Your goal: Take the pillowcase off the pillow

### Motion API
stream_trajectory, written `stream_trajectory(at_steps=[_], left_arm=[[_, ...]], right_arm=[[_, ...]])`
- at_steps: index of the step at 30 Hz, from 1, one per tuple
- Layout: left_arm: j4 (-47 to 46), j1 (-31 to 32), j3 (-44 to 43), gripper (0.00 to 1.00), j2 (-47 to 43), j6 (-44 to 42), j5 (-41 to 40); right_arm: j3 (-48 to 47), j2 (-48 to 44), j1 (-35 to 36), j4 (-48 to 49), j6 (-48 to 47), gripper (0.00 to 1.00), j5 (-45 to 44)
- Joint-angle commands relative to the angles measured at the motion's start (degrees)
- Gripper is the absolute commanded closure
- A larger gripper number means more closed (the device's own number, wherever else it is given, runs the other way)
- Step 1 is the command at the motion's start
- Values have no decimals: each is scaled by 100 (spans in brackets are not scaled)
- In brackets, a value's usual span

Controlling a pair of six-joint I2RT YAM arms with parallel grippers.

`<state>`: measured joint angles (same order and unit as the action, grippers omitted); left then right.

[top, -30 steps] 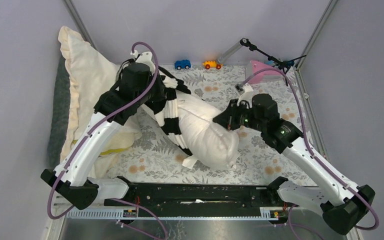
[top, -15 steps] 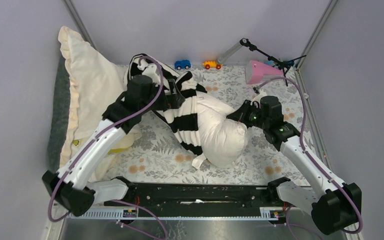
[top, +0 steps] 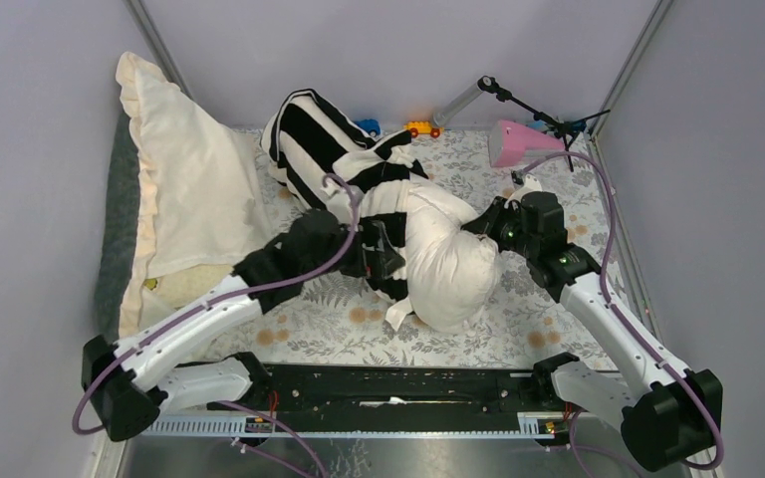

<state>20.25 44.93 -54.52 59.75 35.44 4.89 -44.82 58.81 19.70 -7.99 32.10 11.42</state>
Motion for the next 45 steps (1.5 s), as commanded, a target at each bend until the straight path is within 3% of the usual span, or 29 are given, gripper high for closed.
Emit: stream_trajectory(at_steps=[1, 4, 7, 8, 10, 11, 12, 17, 21, 27, 29, 30, 32, 34, 45], left_arm=[[-735, 626, 151, 1, 366, 438, -883], [-639, 801, 30, 3, 767, 572, -1079], [-297, 813, -35, 12, 1010, 611, -1748], [-138, 803, -51, 21, 1057, 591, -2060], [241, 731, -63, 58, 1122, 632, -2661], [399, 649, -48, 71, 1137, 684, -2878], [534, 528, -4, 77, 1132, 725, -2999], [492, -414, 636, 82, 843, 791, -3172], [-295, -1791, 1634, 86, 267, 789, -2008], [-498, -2041, 1771, 89, -429, 512, -1758], [-697, -2036, 1715, 89, -645, 313, -1319], [-769, -2032, 1665, 89, -727, 252, -1109], [-783, -2017, 1499, 90, -831, 185, -782], [-778, -1962, 1350, 90, -870, 127, -558], [-1032, -1686, 1359, 89, -397, 117, -181]], right_arm=[[6, -50, -20, -582, -213, 100, -355], [56, -160, -20, -587, -215, 100, -421], [106, -280, -15, -625, -222, 100, -624], [119, -319, -19, -663, -219, 100, -733], [105, -414, -17, -792, -206, 100, -1006], [93, -468, -19, -869, -204, 100, -1177], [81, -544, -18, -924, -210, 100, -1386], [66, -881, -14, -1108, -178, 100, -2150], [167, -942, -21, -1092, -73, 100, -2131], [95, -922, -18, -1094, -221, 100, -2080], [66, -854, -19, -1015, -384, 88, -1724], [62, -827, -19, -955, -410, 77, -1459], [69, -789, -19, -739, -367, 44, -849], [59, -778, -19, -561, -227, 27, -367], [-1479, -631, 86, -1029, -274, 7, -189]])
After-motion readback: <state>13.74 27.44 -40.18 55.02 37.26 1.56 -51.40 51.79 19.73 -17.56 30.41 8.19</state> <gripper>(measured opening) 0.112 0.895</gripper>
